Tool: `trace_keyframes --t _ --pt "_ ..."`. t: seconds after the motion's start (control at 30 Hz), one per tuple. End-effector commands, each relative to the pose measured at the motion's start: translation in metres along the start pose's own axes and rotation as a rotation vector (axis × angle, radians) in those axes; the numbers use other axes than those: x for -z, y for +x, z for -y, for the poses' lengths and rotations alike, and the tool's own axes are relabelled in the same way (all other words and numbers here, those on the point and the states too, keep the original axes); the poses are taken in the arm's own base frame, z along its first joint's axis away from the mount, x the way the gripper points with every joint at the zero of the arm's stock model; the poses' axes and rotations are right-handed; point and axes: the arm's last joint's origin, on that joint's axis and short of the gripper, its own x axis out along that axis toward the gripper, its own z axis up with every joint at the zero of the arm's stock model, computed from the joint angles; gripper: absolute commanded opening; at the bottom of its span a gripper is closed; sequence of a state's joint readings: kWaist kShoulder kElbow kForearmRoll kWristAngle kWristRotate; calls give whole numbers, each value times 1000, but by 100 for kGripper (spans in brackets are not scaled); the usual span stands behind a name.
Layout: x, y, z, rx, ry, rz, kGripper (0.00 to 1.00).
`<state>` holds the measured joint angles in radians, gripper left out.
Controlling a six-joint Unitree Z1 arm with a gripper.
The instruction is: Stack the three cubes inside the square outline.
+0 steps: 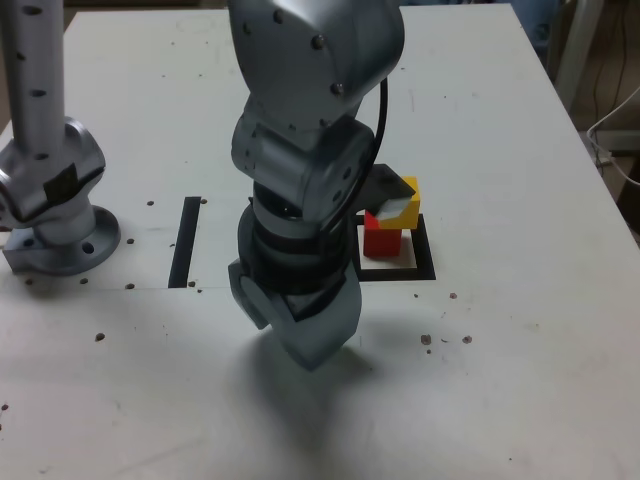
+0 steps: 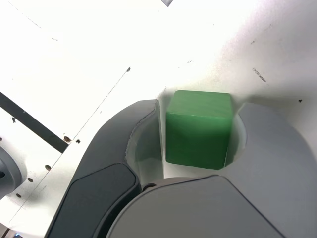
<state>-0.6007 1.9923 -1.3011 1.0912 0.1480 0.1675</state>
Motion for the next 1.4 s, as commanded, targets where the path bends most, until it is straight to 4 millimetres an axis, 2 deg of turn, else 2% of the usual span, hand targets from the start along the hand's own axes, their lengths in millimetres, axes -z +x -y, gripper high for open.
trace_keyframes --t 0.0,0.43,0.63,0.77,1.0,1.2,1.37 --pt "3 -1 -1 1 -6 -4 33" --pt "15 -7 0 22 -38 -8 27" --pt "40 -44 -9 6 -69 2 26" --pt "56 -66 -22 -3 -116 -19 26" --pt "76 -83 -62 44 -244 -65 26" --pt "92 -117 -98 86 -403 37 25" --pt "87 -113 -124 162 -561 71 24"
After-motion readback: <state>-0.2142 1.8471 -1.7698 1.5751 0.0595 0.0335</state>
